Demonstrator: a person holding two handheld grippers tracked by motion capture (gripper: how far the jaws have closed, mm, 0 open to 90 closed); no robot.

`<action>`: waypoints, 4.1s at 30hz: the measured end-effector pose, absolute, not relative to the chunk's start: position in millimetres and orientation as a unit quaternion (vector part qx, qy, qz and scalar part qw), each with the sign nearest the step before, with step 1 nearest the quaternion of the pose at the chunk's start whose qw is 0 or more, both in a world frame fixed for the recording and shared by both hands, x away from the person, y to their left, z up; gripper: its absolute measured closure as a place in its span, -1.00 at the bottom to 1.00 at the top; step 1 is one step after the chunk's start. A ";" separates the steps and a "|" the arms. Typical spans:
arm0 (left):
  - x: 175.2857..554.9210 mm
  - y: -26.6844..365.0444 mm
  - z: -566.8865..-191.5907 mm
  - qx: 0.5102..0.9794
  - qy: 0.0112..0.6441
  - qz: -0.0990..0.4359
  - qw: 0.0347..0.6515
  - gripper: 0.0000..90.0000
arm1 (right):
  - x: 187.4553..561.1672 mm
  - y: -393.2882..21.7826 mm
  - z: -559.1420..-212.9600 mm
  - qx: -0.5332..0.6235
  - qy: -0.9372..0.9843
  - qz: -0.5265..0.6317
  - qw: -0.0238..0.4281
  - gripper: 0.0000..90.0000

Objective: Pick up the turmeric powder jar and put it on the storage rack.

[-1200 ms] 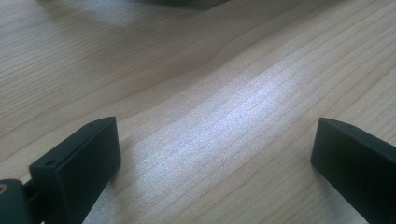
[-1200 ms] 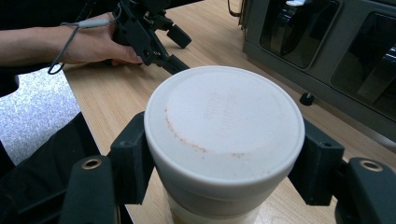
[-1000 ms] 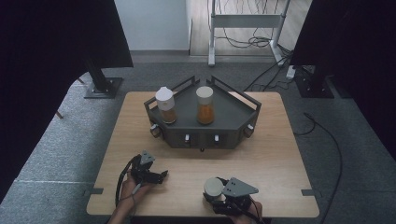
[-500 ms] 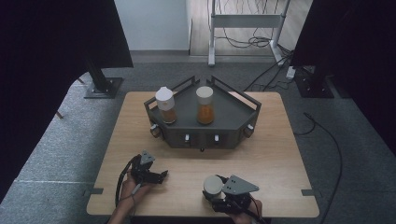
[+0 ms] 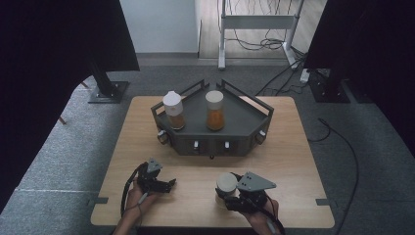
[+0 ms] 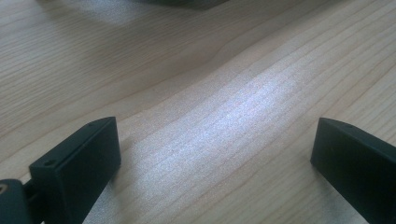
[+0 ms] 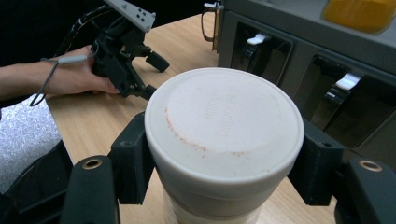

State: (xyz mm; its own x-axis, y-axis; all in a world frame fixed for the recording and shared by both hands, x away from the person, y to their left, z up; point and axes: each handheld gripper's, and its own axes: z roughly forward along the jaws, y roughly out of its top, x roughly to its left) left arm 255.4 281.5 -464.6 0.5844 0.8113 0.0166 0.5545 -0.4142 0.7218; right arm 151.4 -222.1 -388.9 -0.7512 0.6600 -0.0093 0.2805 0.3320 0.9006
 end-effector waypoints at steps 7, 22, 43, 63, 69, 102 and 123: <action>255.4 281.5 -464.5 0.820 0.416 0.186 0.346 -0.97 | 159.7 -223.3 -379.5 0.297 0.792 0.498 0.192 -0.26; 255.5 281.5 -464.5 0.820 0.416 0.185 0.346 -0.97 | 183.4 -231.5 -350.1 0.314 0.776 0.508 0.202 -0.26; 256.0 281.8 -464.5 0.821 0.415 0.184 0.346 -0.97 | 213.0 -231.4 -314.0 0.330 0.761 0.510 0.228 -0.26; 256.4 282.0 -464.3 0.822 0.413 0.185 0.345 -0.97 | 237.6 -227.5 -284.3 0.350 0.745 0.508 0.254 -0.26; 256.4 282.0 -464.3 0.822 0.413 0.185 0.346 -0.97 | 245.7 -224.3 -275.0 0.355 0.740 0.507 0.262 -0.26; 256.3 282.0 -464.5 0.822 0.413 0.185 0.346 -0.97 | 305.4 -215.8 -282.2 0.403 0.723 0.474 0.301 -0.26; 256.3 282.0 -464.4 0.822 0.413 0.184 0.346 -0.97 | 321.1 -213.0 -299.1 0.432 0.720 0.455 0.297 -0.26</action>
